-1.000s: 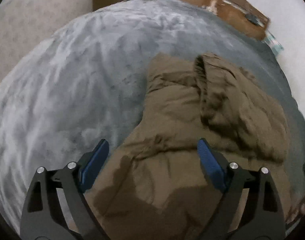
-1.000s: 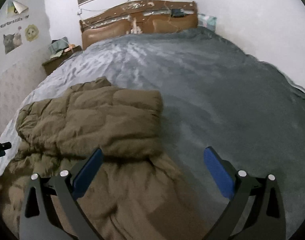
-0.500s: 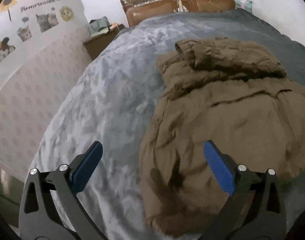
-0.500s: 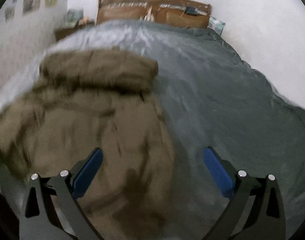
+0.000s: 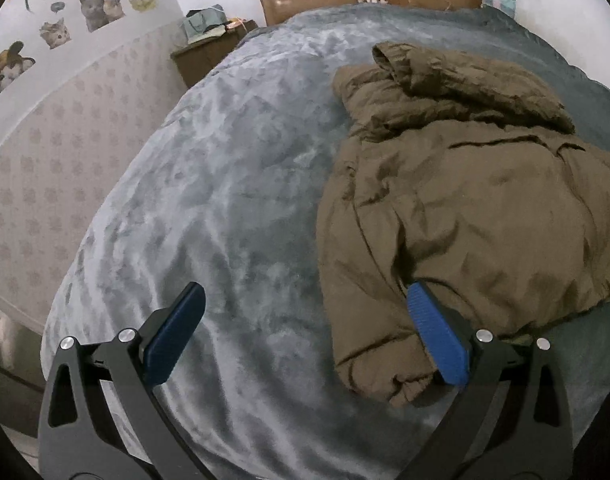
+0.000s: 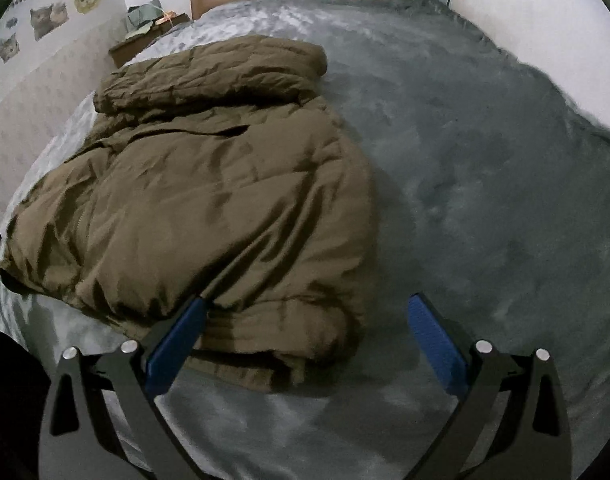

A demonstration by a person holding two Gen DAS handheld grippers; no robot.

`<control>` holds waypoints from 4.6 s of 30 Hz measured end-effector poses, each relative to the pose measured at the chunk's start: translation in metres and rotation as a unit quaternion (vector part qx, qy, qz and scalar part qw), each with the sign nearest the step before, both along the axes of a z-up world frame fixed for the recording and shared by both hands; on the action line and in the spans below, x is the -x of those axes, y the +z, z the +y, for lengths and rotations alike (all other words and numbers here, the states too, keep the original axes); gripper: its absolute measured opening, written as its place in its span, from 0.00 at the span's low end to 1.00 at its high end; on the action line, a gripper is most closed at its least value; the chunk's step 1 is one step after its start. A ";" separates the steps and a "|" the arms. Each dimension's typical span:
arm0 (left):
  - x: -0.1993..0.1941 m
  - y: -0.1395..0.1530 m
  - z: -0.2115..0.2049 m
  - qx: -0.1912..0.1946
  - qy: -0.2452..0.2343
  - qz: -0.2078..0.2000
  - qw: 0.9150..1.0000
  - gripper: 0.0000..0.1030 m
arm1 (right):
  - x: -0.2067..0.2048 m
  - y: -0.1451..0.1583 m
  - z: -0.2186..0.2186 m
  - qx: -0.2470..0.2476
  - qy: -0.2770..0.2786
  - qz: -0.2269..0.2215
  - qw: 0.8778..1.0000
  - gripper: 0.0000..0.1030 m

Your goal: Fold large clothes

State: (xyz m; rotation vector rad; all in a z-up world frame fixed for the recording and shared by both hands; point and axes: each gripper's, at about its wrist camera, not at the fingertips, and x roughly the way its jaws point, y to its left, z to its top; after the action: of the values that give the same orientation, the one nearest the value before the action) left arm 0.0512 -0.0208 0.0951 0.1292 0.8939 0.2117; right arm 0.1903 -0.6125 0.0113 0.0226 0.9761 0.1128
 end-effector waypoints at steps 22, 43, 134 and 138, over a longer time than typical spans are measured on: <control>0.006 -0.008 -0.012 0.087 -0.091 0.032 0.991 0.05 | 0.035 0.011 -0.001 -0.072 0.021 -0.024 0.997 0.14; 0.000 0.151 0.021 0.175 -0.036 -0.149 0.973 0.00 | 0.032 0.170 -0.024 -0.138 0.015 -0.229 0.964 0.11; -0.327 -0.052 -0.103 0.050 0.081 -0.110 0.989 0.97 | -0.373 -0.048 0.099 -0.048 -0.017 -0.128 0.990 0.99; -0.331 -0.072 -0.097 0.072 0.081 -0.105 0.989 0.97 | -0.372 -0.061 0.105 -0.043 -0.019 -0.132 0.990 0.99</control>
State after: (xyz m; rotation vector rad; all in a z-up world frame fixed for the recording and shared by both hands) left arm 0.3822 -0.1181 0.0230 -0.0987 0.7078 0.3060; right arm 0.5627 -0.5073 -0.0493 0.1033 0.7063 0.1192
